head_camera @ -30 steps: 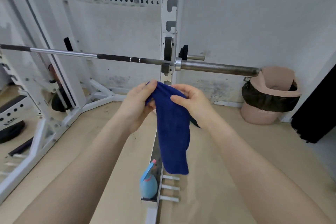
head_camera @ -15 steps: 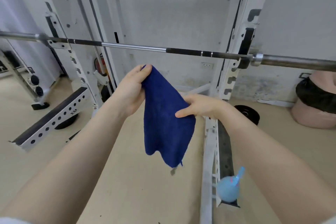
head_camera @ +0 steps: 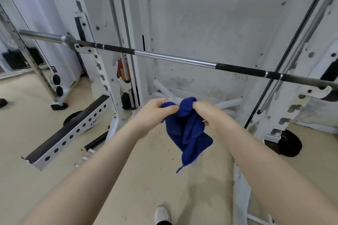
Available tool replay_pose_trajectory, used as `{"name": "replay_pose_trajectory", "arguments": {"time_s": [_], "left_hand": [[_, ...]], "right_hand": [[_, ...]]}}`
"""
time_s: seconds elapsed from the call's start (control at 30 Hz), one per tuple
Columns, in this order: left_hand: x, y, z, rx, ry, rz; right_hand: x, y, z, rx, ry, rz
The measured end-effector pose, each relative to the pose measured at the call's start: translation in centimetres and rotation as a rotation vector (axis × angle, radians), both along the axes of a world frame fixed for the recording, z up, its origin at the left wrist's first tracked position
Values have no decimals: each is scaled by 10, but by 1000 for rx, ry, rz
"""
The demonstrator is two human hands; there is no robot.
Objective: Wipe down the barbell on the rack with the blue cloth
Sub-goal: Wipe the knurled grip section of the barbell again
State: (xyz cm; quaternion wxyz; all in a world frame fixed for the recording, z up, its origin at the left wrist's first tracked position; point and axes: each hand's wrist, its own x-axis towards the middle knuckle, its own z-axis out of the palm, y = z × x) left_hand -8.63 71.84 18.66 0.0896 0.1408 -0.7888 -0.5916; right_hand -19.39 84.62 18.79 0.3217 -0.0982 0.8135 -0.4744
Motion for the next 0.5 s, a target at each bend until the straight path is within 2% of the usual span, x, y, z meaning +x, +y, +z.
{"name": "replay_pose_trajectory", "arguments": {"time_s": [0.07, 0.2, 0.37, 0.5], "left_hand": [[-30, -29, -8, 11, -64, -31], [-95, -89, -7, 113, -92, 42], [-148, -166, 2, 74, 23, 52], [-170, -228, 11, 57, 73, 2]], "right_hand": [[-24, -34, 1, -19, -47, -5], [-82, -106, 22, -179, -164, -13], [-133, -191, 41, -346, -266, 15], [-145, -249, 42, -391, -260, 184]]}}
